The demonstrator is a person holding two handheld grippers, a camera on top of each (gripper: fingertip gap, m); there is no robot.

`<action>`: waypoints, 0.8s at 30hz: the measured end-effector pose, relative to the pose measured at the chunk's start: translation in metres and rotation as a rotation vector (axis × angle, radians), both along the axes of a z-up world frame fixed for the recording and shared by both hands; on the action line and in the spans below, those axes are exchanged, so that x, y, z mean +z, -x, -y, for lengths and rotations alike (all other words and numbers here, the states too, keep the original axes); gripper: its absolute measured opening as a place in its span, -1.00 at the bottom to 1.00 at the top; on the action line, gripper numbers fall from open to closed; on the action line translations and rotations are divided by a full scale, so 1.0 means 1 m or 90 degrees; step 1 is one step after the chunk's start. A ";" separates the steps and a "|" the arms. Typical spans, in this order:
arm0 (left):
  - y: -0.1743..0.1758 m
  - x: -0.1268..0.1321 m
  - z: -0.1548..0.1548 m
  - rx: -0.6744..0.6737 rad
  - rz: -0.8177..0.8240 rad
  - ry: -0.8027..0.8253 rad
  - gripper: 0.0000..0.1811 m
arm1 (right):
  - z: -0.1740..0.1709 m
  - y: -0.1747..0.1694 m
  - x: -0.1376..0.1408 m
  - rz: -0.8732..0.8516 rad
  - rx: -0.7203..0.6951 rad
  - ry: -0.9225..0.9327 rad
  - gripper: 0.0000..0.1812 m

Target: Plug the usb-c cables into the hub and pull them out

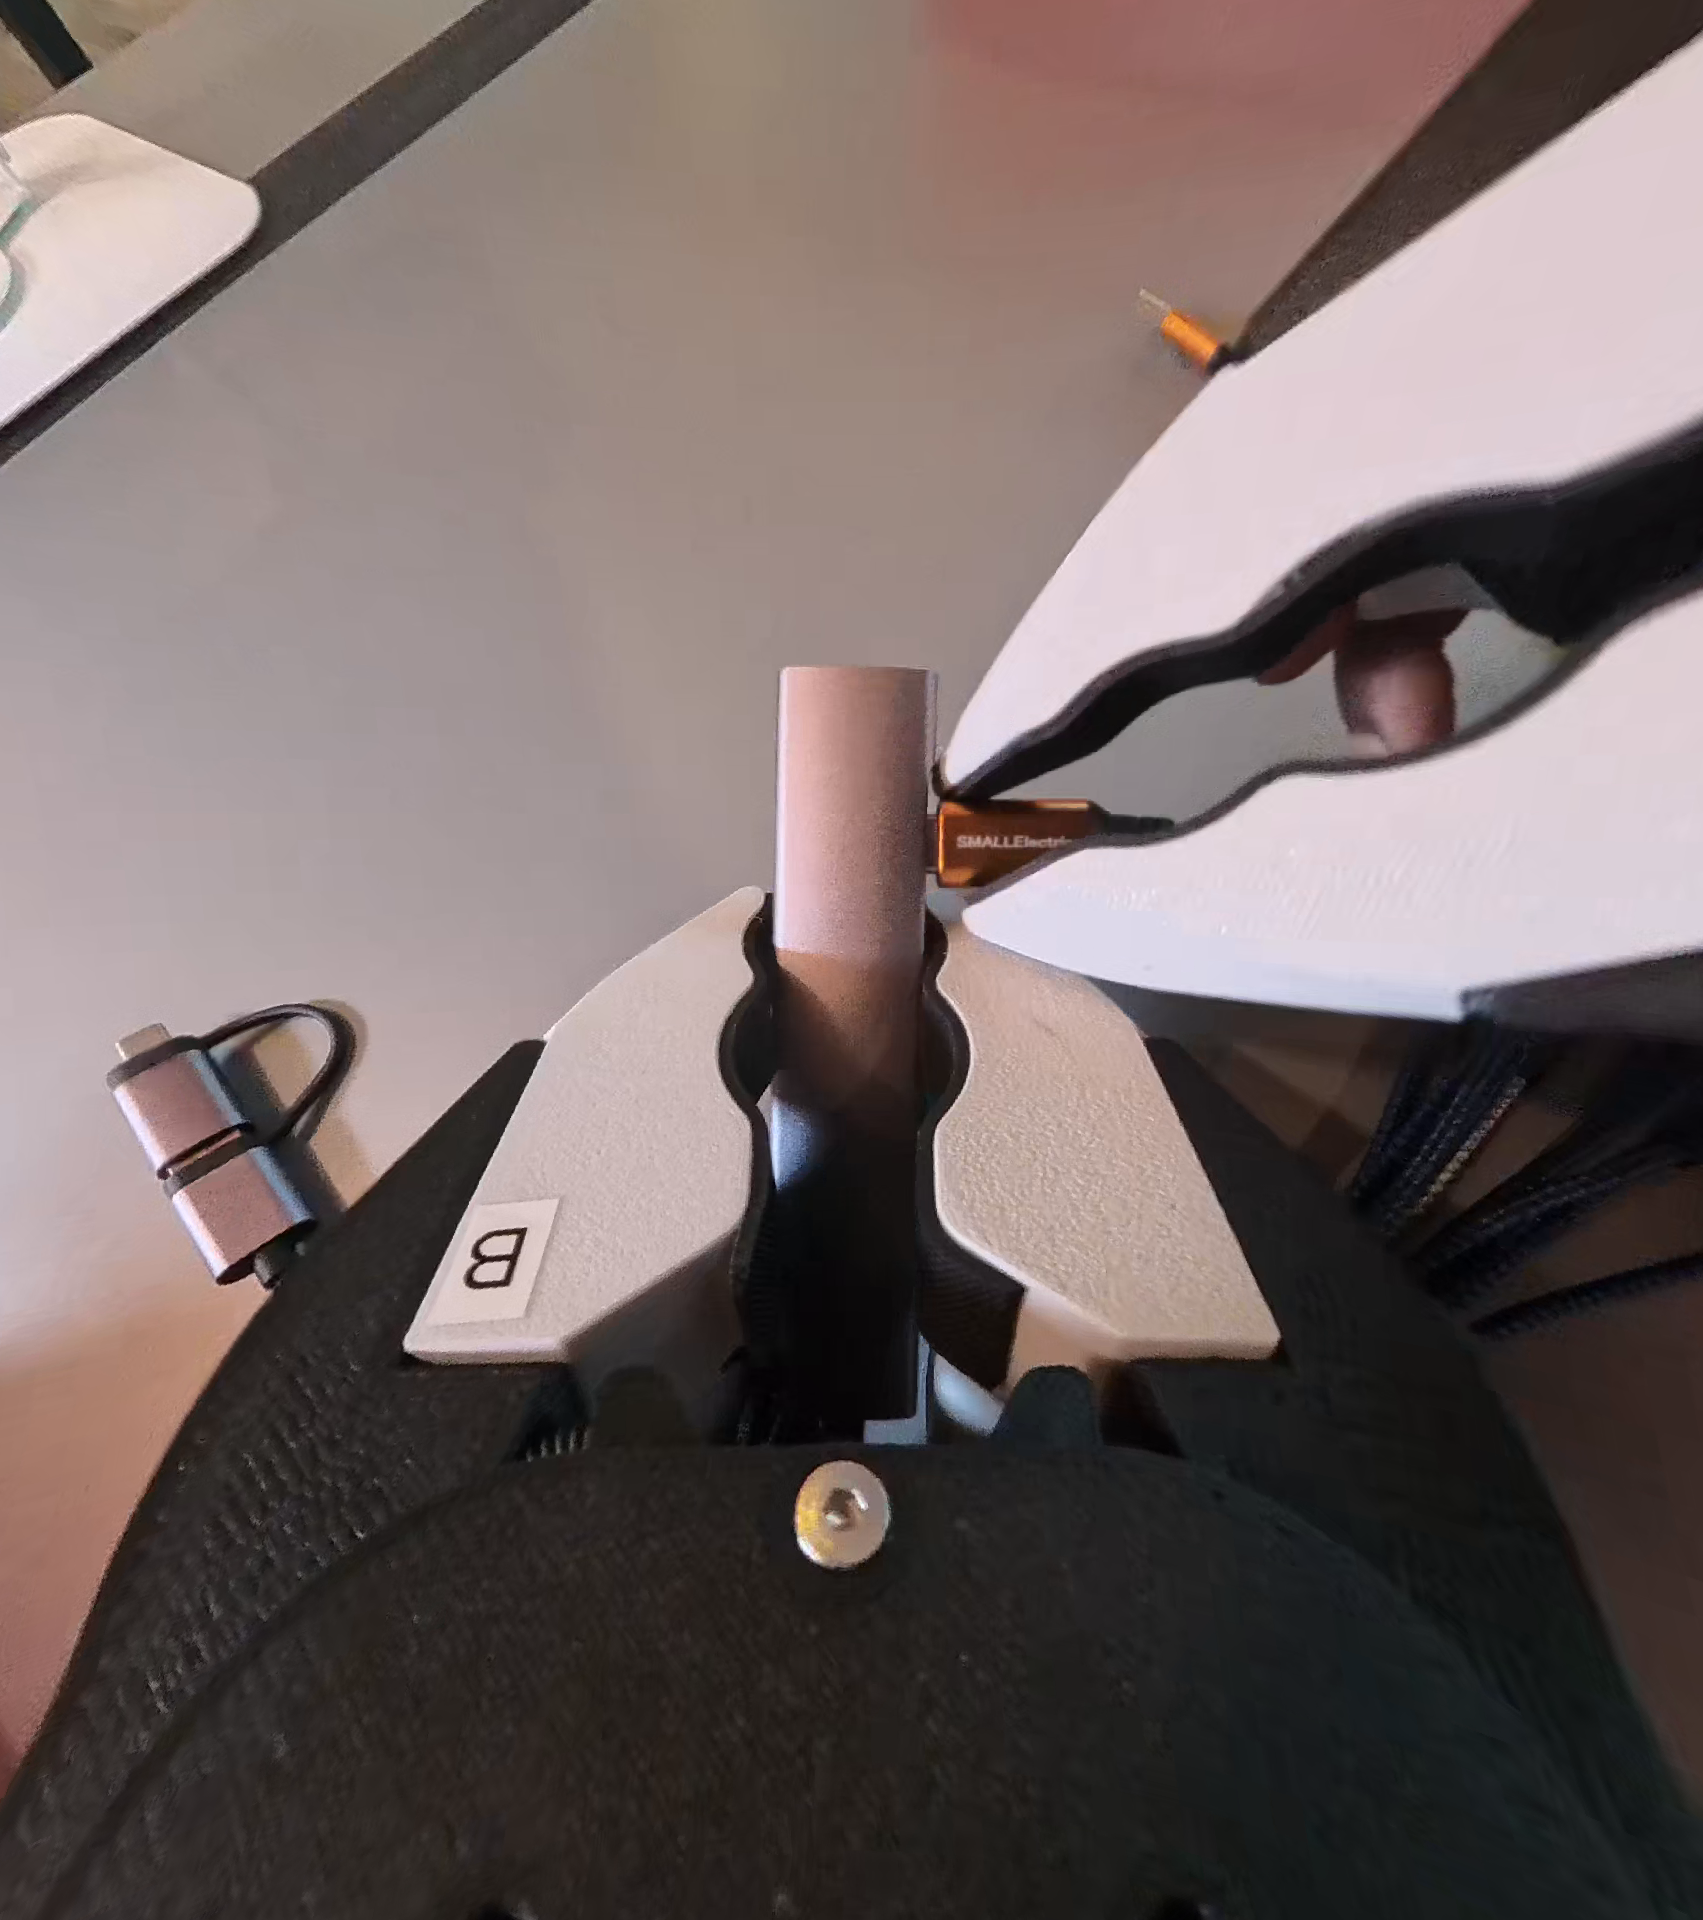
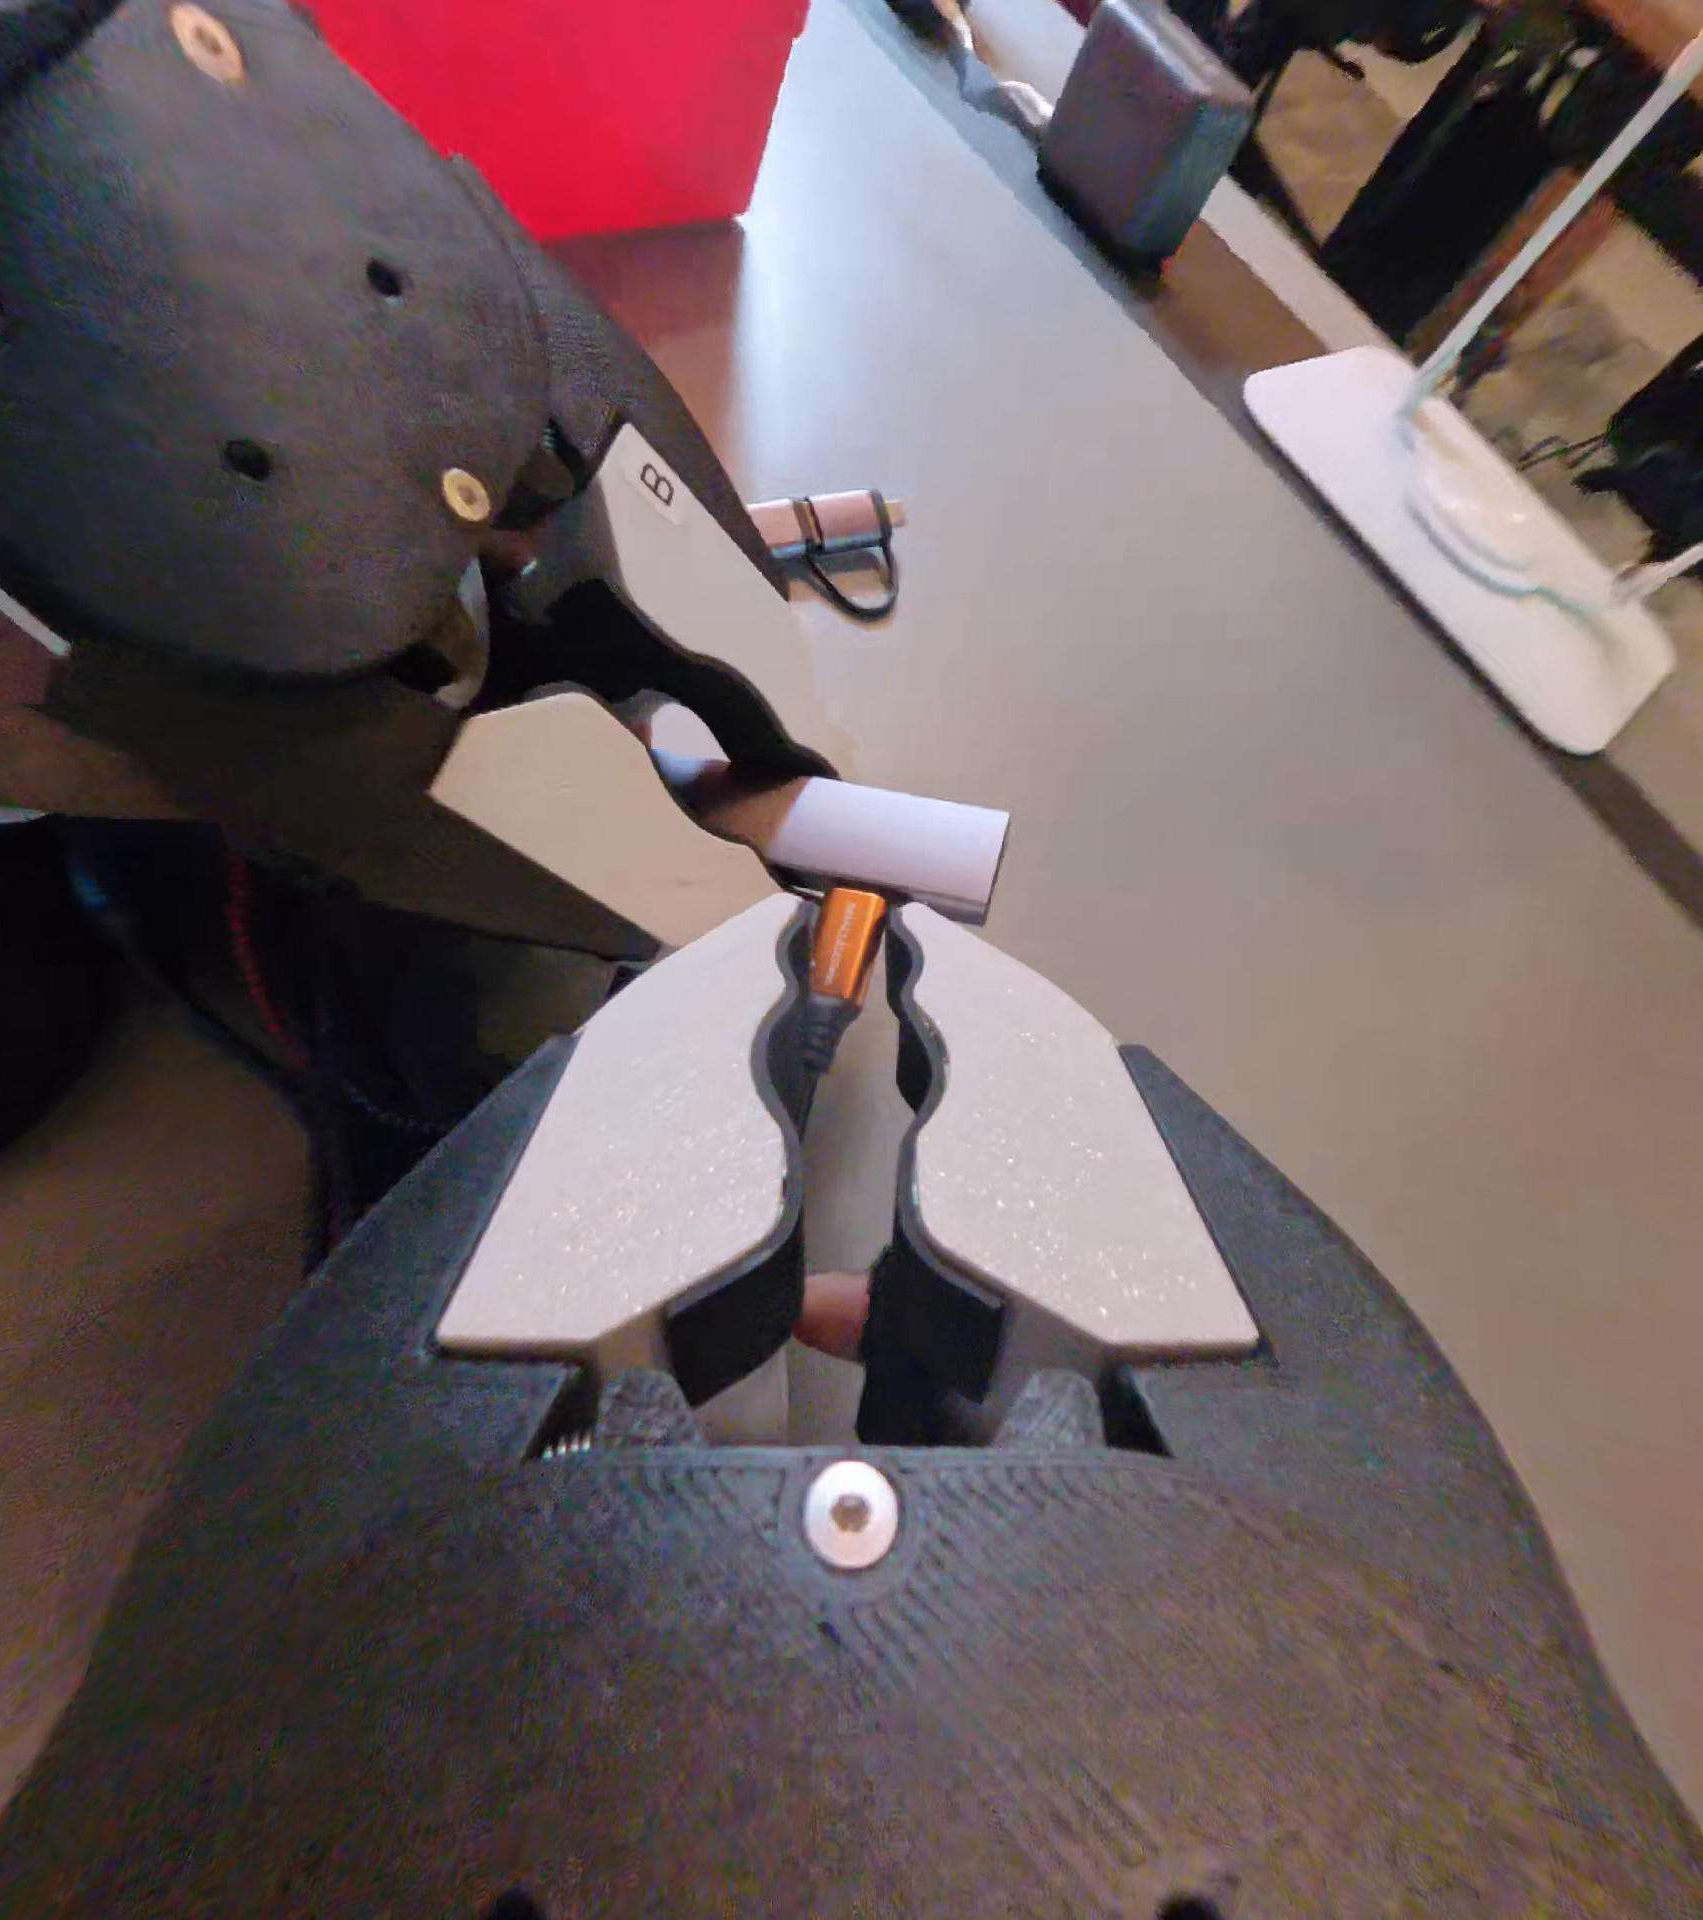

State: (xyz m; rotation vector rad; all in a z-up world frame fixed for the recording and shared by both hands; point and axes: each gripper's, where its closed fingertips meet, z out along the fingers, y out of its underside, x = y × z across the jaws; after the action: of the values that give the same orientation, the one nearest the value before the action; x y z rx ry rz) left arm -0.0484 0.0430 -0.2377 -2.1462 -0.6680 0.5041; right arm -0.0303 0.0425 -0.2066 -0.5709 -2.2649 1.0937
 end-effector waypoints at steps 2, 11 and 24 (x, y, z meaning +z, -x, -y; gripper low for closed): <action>0.001 -0.001 0.002 0.005 -0.001 0.006 -0.73 | 0.001 0.001 -0.001 -0.030 -0.012 -0.034 -0.87; 0.003 0.004 0.007 0.017 -0.034 0.006 -0.74 | 0.002 -0.002 -0.002 0.013 -0.063 0.047 -0.87; 0.016 0.018 0.010 0.044 -0.076 -0.018 -0.75 | -0.027 -0.014 0.047 -0.089 -0.034 0.134 -0.87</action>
State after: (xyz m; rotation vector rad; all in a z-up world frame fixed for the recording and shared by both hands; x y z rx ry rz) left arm -0.0647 0.0328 -0.2195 -2.0539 -0.6806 0.6503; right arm -0.0160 0.0692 -0.1599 -0.6142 -2.0187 1.3129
